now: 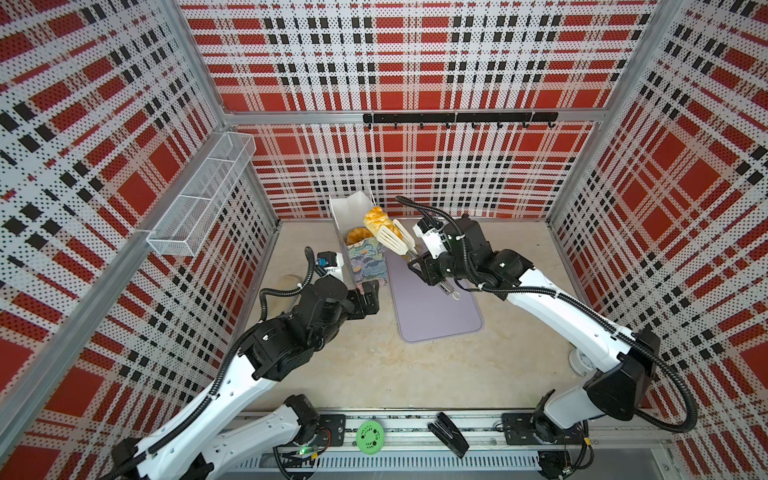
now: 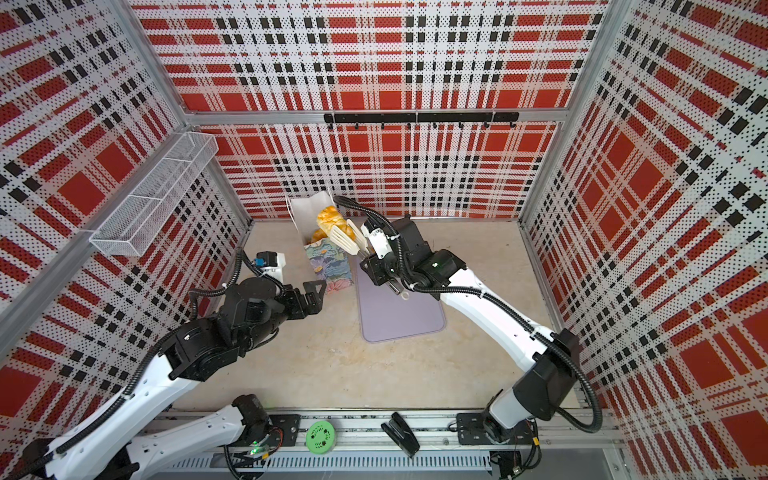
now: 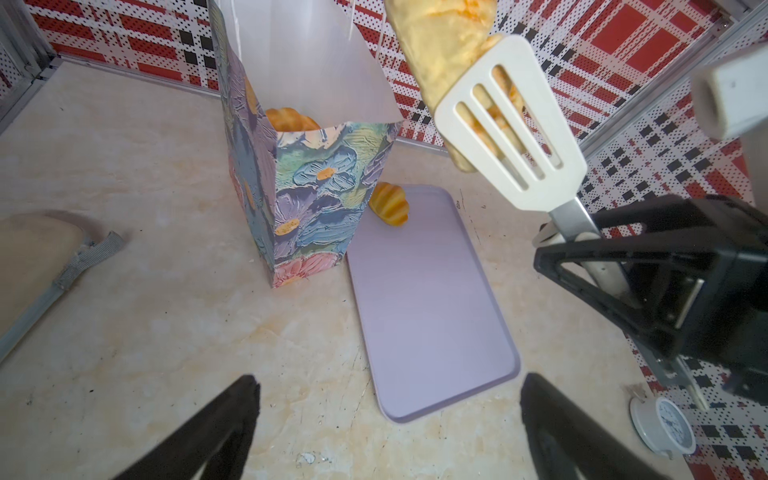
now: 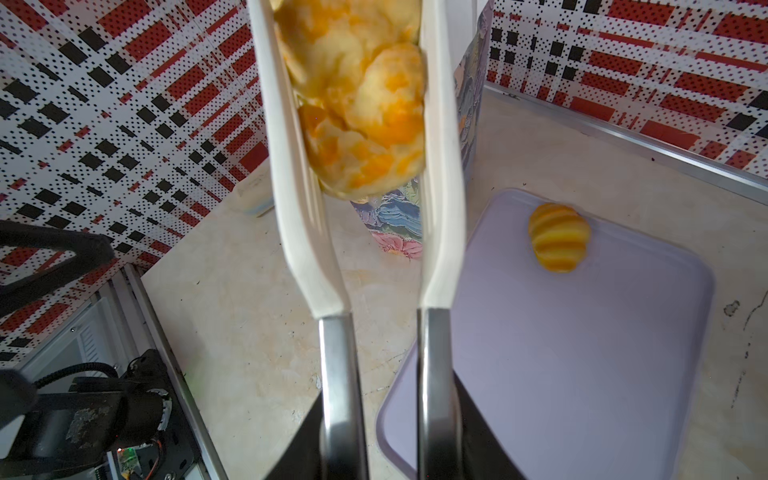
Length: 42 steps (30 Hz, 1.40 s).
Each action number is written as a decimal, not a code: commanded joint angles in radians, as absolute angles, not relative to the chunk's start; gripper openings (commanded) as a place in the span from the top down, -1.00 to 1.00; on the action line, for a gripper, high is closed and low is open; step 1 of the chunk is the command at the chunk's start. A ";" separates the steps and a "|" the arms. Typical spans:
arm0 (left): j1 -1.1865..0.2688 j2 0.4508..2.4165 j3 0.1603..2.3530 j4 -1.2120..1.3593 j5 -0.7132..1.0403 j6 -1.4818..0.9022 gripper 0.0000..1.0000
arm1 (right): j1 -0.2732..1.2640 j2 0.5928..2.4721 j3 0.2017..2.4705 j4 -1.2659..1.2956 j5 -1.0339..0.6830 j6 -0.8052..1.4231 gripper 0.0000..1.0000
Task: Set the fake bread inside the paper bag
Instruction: 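Lift the glazed roll with the tongs and carry it toward the floral bag, then lower the glazed roll into the bag and open the tongs with the right gripper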
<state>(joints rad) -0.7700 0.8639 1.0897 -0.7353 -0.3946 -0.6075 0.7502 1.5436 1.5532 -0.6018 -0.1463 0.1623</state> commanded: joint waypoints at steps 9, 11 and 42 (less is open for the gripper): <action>-0.665 0.844 1.124 -0.765 -0.324 -0.565 -0.99 | 0.770 1.644 1.715 -0.529 -0.173 0.195 0.24; -0.648 0.840 1.122 -0.767 -0.313 -0.561 -0.99 | 0.771 1.661 1.737 -0.532 -0.174 0.199 0.24; -0.577 0.837 1.065 -0.776 -0.271 -0.591 -0.99 | 0.777 1.978 2.127 -0.716 -0.080 0.193 0.15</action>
